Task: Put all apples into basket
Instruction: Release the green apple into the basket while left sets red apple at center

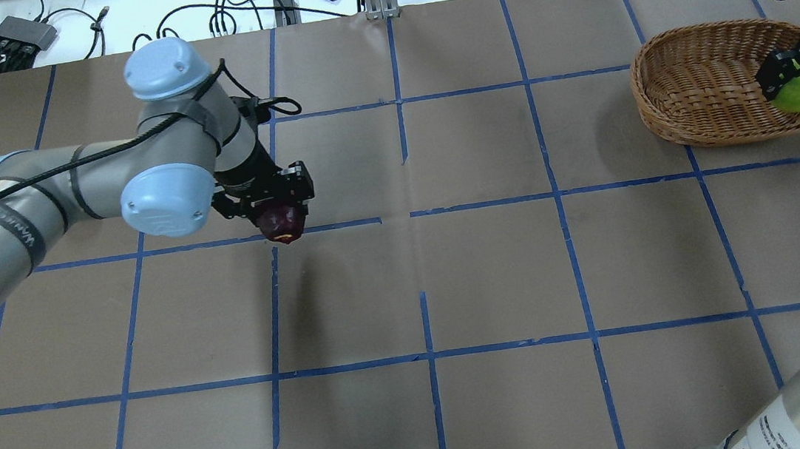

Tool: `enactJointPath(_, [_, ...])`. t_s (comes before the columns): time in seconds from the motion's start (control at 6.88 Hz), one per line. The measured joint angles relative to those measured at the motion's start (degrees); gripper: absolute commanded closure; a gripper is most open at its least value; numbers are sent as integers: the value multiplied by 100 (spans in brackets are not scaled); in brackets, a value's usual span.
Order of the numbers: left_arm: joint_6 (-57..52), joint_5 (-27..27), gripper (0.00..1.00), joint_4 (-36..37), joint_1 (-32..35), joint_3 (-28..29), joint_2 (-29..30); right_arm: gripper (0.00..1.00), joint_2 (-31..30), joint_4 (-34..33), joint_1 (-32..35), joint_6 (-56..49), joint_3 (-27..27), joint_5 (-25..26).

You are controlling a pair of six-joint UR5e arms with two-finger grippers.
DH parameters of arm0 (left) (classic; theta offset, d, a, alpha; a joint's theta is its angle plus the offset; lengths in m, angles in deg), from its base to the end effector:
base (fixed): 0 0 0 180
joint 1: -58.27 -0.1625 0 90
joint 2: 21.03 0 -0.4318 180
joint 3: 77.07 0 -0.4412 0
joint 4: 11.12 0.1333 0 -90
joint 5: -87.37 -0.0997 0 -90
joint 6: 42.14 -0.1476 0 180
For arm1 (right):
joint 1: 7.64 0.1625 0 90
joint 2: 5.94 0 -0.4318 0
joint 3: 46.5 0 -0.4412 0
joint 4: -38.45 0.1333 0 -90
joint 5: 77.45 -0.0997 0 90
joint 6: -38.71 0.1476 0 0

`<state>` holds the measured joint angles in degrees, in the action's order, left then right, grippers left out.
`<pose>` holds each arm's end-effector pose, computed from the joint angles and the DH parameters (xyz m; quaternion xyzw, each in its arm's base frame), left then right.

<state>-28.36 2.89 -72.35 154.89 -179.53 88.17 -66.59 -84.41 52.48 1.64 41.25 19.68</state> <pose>-0.2168 -0.5886 0.1870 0.0636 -0.9965 -0.0333 0.0429 -0.2582 -0.6801 0.2022 0.0594 -0.9950 0.0076 0.0795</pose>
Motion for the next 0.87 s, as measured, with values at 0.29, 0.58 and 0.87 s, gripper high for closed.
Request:
enactJointPath(0.29, [1538, 266, 51, 675, 887, 185, 549, 45, 377, -32, -8, -19, -411, 11])
enactJointPath(0.58, [2128, 302, 0, 1222, 1171, 213, 913, 30, 537, -66, -9, 3, -542, 8])
enactJointPath(0.87, [2174, 303, 0, 1552, 1186, 228, 986, 0, 604, -92, -19, -11, -586, 17])
